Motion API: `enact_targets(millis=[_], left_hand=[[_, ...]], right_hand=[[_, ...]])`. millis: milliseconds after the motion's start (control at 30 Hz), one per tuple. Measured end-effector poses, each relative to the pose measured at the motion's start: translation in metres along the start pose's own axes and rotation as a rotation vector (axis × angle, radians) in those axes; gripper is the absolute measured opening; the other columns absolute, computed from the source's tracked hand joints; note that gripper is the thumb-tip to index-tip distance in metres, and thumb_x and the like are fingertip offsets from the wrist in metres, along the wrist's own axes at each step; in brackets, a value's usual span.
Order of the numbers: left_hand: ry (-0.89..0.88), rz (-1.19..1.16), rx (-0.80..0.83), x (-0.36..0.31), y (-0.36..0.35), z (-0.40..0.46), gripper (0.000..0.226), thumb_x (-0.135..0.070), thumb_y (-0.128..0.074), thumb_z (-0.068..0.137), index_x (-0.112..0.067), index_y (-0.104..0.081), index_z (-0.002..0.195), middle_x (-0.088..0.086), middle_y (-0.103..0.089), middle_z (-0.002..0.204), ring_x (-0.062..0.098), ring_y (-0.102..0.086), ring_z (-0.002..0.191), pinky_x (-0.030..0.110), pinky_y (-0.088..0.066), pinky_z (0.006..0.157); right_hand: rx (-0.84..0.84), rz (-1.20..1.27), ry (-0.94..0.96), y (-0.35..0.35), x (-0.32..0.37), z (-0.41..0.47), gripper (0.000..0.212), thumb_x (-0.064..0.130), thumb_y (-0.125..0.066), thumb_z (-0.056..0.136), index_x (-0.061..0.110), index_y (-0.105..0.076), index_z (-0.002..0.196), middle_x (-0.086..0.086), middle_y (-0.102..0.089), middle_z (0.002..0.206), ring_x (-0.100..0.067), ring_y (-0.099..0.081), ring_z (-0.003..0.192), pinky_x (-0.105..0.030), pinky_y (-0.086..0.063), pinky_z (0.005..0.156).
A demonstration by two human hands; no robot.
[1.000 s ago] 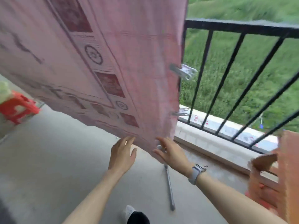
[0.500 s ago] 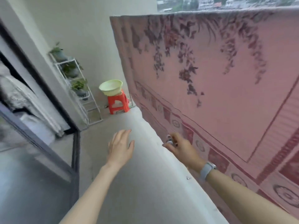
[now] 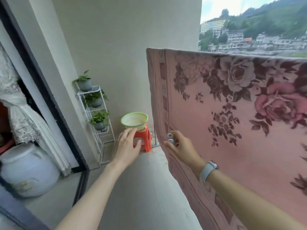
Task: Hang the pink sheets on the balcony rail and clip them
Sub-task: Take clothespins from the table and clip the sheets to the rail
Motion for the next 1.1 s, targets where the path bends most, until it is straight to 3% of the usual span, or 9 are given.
enact_targets(millis=[267,433,567,767,933,1033,1100], left_hand=[[0.051,-0.070,-0.036,0.138,-0.016,0.186,0.045,-0.016,-0.050,0.091,-0.010,-0.041,0.134,0.004,-0.039,0.139,0.019,-0.034,0.129,0.022,-0.021,0.104],[0.030,-0.090,-0.026,0.233,-0.032,0.321,0.043,-0.019,-0.050,0.090,-0.010,-0.043,0.131,0.007,-0.044,0.135,0.021,-0.039,0.125,0.030,-0.028,0.104],[-0.014,-0.109,0.005,0.291,-0.044,0.439,0.041,-0.022,-0.049,0.091,-0.012,-0.044,0.131,0.005,-0.046,0.134,0.021,-0.042,0.124,0.029,-0.032,0.101],[-0.044,-0.269,0.135,0.336,-0.119,0.591,0.033,-0.017,-0.052,0.089,-0.010,-0.052,0.122,0.007,-0.054,0.125,0.020,-0.050,0.116,0.026,-0.034,0.097],[-0.066,-0.420,0.205,0.367,-0.196,0.699,0.029,-0.015,-0.051,0.090,-0.012,-0.055,0.118,0.003,-0.057,0.120,0.016,-0.053,0.108,0.023,-0.038,0.090],[-0.056,-0.489,0.219,0.382,-0.232,0.783,0.027,-0.014,-0.052,0.089,-0.011,-0.056,0.116,0.004,-0.059,0.117,0.016,-0.056,0.101,0.027,-0.042,0.089],[-0.083,-0.515,0.229,0.386,-0.252,0.839,0.027,-0.014,-0.053,0.089,-0.011,-0.057,0.116,0.004,-0.061,0.114,0.014,-0.057,0.095,0.029,-0.044,0.089]], right_hand=[[0.044,-0.086,0.056,-0.109,-0.007,0.229,0.034,0.036,-0.059,0.085,0.016,-0.050,0.111,0.007,-0.055,0.088,-0.015,-0.053,0.082,-0.029,-0.042,0.070],[-0.074,-0.088,0.012,-0.161,-0.025,0.368,0.037,0.034,-0.061,0.084,0.010,-0.051,0.111,-0.001,-0.059,0.091,-0.020,-0.055,0.084,-0.034,-0.044,0.074],[-0.153,-0.091,-0.045,-0.188,-0.032,0.475,0.037,0.031,-0.059,0.086,0.008,-0.049,0.113,-0.005,-0.061,0.097,-0.025,-0.059,0.092,-0.035,-0.046,0.077],[-0.238,-0.142,-0.122,-0.218,-0.076,0.598,0.039,0.030,-0.055,0.088,0.009,-0.045,0.120,-0.007,-0.060,0.110,-0.018,-0.057,0.096,-0.025,-0.044,0.079],[-0.351,-0.199,-0.120,-0.233,-0.130,0.711,0.035,0.025,-0.050,0.091,0.013,-0.041,0.123,0.003,-0.054,0.097,-0.005,-0.050,0.078,-0.013,-0.035,0.057],[-0.397,-0.236,-0.136,-0.243,-0.165,0.792,0.033,0.018,-0.051,0.089,0.010,-0.044,0.121,0.010,-0.048,0.089,0.005,-0.044,0.069,-0.016,-0.033,0.060],[-0.434,-0.262,-0.181,-0.245,-0.187,0.842,0.034,0.014,-0.050,0.087,0.009,-0.045,0.121,0.007,-0.052,0.092,0.004,-0.046,0.074,-0.021,-0.037,0.066]])
Point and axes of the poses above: each hand's wrist, its own z-axis towards the middle knuckle, its own y-axis out of the back of the hand, x = y × z, the point moved 5 cm from there along z, towards the middle knuckle
